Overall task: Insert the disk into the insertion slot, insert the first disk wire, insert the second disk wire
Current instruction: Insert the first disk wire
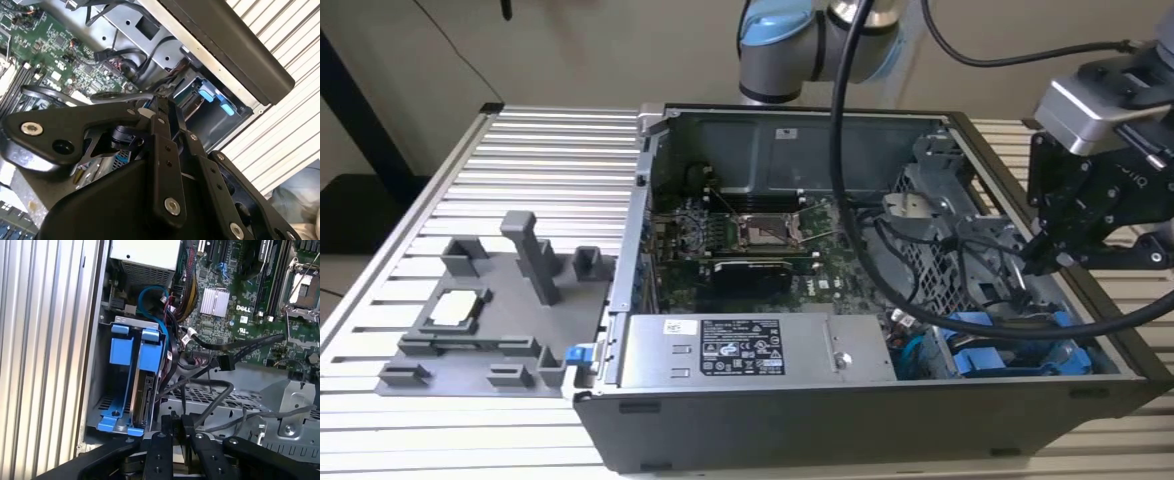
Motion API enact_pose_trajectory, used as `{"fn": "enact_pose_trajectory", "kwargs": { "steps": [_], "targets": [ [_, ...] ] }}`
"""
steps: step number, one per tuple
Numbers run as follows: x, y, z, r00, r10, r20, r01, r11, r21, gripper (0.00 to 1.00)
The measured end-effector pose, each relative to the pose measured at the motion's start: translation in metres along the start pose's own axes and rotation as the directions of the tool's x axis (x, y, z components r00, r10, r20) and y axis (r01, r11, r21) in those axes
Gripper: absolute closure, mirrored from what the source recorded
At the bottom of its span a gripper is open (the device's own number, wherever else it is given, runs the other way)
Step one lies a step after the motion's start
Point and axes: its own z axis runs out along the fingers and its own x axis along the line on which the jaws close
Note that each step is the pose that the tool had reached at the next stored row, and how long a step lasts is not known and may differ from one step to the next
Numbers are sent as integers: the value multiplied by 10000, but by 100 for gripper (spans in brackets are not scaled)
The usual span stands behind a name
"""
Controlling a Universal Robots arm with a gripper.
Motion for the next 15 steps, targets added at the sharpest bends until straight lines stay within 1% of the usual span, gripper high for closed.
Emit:
{"fn": "enact_pose_trajectory", "kwargs": {
  "steps": [4, 5, 7, 9, 12, 15],
  "targets": [
    [4, -23, 4, 10000, 18, 25, -17, 9999, -165, 81],
    [4, -25, 6, 10000, 32, 28, -32, 9998, -183, 81],
    [8, -23, 17, 9998, 177, 19, -177, 9997, -173, 81],
    [9, -23, 30, 9989, 460, 2, -460, 9988, -150, 81],
    [13, -21, 52, 9960, 890, -20, -890, 9960, -113, 81],
    [28, -18, 66, 9930, 1184, -39, -1185, 9929, -88, 81]
  ]
}}
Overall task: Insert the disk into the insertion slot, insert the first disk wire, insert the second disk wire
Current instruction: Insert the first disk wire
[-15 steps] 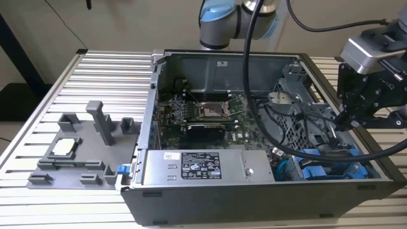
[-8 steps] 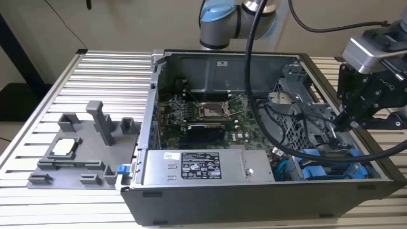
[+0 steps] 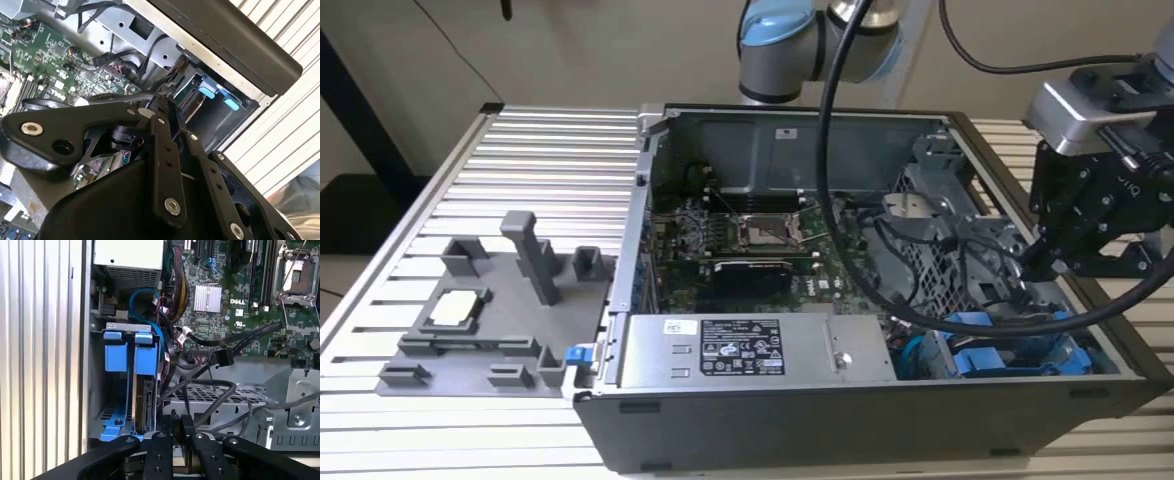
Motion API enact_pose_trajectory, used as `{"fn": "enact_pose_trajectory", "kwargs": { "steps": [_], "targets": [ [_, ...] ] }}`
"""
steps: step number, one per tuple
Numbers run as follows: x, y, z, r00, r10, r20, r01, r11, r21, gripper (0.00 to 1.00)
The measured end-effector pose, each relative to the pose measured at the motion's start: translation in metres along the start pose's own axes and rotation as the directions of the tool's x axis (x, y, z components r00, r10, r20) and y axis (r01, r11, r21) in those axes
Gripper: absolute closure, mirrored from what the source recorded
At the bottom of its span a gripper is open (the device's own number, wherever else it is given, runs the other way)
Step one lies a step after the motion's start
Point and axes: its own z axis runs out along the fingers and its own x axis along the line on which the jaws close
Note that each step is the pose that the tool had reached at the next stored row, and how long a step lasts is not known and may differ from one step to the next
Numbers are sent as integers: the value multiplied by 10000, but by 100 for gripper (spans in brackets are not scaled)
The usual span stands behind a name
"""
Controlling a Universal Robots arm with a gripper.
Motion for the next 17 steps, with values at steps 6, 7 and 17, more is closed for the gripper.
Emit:
{"fn": "enact_pose_trajectory", "kwargs": {
  "steps": [6, 7, 17],
  "targets": [
    [71, 4, 17, 9994, 338, -11, -338, 9994, 28, 81],
    [88, 5, 17, 9993, 366, -12, -366, 9993, 31, 81],
    [135, 9, 29, 9989, 461, -37, -460, 9989, 85, 81]
  ]
}}
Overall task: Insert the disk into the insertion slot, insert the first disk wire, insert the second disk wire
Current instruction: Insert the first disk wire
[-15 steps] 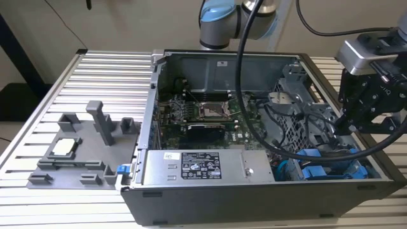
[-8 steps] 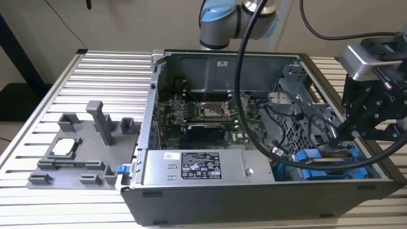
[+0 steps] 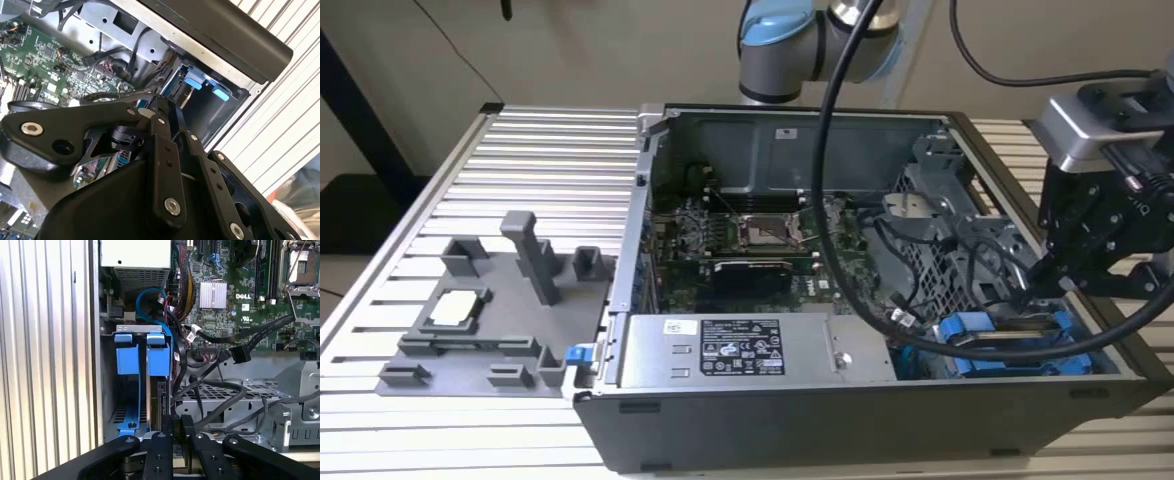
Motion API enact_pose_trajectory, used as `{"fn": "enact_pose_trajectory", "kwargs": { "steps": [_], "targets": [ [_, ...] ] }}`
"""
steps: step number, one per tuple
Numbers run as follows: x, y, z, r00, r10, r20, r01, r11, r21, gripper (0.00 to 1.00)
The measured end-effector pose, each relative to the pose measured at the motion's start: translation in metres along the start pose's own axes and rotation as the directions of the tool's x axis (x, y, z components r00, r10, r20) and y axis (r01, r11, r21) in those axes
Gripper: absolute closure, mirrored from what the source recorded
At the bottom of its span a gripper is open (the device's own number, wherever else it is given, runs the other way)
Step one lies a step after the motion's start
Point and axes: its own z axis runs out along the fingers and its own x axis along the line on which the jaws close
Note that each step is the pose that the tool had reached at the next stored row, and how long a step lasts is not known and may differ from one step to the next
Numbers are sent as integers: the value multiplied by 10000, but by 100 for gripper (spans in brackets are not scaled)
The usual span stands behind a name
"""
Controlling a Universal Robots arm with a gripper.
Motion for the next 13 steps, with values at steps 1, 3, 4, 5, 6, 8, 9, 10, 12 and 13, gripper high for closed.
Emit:
{"fn": "enact_pose_trajectory", "kwargs": {
  "steps": [1, 3, 4, 5, 6, 8, 9, 10, 12, 13],
  "targets": [
    [1, 1, 7, 10000, -5, 0, 5, 10000, 63, 81],
    [2, 8, 30, 10000, -18, 1, 18, 9998, 195, 81],
    [4, 12, 44, 10000, -20, 3, 20, 9998, 221, 81],
    [6, 15, 55, 10000, -21, 3, 21, 9997, 226, 81],
    [7, 16, 66, 10000, -23, 2, 23, 9997, 226, 81],
    [10, 20, 92, 10000, -22, 0, 22, 9997, 227, 81],
    [11, 22, 107, 10000, -21, 1, 21, 9997, 228, 81],
    [13, 23, 120, 10000, -22, -2, 22, 9997, 228, 81],
    [22, 24, 138, 10000, -22, -3, 22, 9997, 228, 81],
    [28, 24, 145, 10000, -22, -3, 22, 9997, 228, 81]
  ]
}}
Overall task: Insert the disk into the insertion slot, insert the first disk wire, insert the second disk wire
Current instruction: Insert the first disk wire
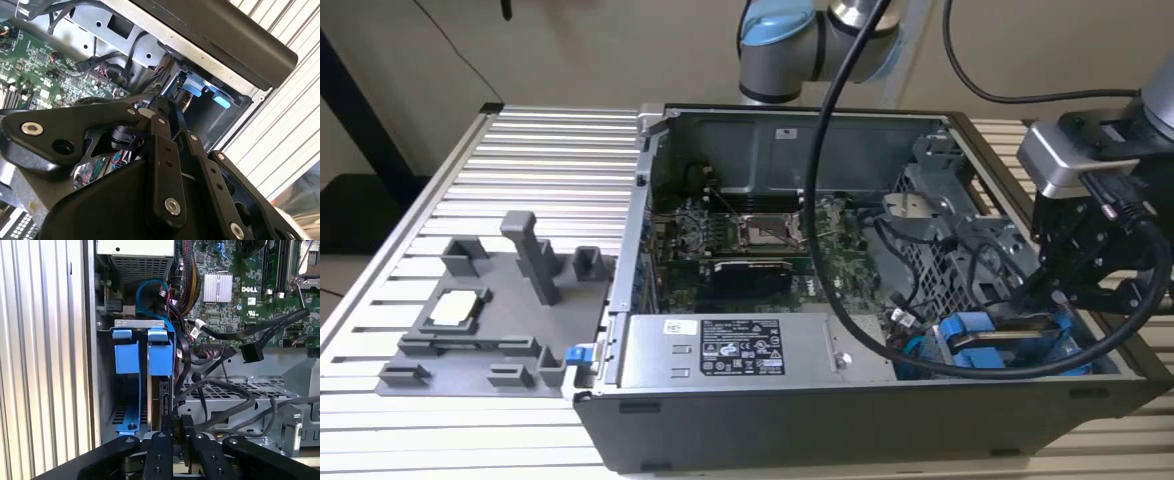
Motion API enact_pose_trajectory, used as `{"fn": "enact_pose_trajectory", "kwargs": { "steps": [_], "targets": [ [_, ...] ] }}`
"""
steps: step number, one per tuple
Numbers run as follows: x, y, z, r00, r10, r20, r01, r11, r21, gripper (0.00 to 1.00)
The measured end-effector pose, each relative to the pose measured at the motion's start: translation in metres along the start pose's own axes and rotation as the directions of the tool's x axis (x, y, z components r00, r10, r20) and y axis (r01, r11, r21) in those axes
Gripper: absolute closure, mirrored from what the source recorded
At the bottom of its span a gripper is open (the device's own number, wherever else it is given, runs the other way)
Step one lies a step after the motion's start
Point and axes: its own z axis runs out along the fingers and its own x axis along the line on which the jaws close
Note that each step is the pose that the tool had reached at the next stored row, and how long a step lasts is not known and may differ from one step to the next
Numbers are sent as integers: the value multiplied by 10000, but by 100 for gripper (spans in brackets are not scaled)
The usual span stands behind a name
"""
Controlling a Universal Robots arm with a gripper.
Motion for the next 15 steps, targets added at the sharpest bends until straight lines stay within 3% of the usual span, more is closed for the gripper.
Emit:
{"fn": "enact_pose_trajectory", "kwargs": {
  "steps": [5, 15],
  "targets": [
    [37, 2, 32, 10000, 0, 1, 0, 10000, 0, 81],
    [44, 3, 77, 10000, 9, 0, -9, 10000, 3, 81]
  ]
}}
